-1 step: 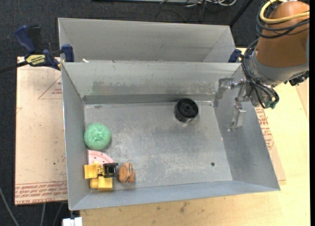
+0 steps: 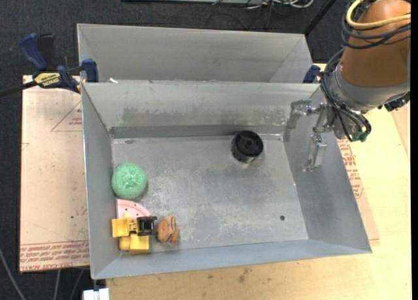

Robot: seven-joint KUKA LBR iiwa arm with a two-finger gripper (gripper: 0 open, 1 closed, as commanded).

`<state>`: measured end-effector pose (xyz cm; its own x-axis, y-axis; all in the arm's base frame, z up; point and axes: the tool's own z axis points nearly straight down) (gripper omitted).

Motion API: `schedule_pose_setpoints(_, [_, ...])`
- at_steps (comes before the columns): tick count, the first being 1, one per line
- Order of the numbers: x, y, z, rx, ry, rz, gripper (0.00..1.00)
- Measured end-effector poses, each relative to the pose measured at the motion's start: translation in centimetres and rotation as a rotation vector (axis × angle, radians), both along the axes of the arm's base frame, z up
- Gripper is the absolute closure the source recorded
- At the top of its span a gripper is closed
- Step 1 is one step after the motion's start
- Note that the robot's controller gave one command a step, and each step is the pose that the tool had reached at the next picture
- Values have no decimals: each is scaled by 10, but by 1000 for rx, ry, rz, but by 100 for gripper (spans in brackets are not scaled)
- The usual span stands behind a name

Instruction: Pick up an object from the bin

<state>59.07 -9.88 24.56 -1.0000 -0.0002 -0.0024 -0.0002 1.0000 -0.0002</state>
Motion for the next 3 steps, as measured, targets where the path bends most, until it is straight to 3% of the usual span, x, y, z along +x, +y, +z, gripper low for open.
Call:
schedule_pose_setpoints(1, [33,39,-83,0,-5,25,0])
schedule_pose_setpoints(2, [48,74,-87,2,2,-111,0])
schedule_pose_setpoints(3, [62,61,-97,1,-3,-113,0])
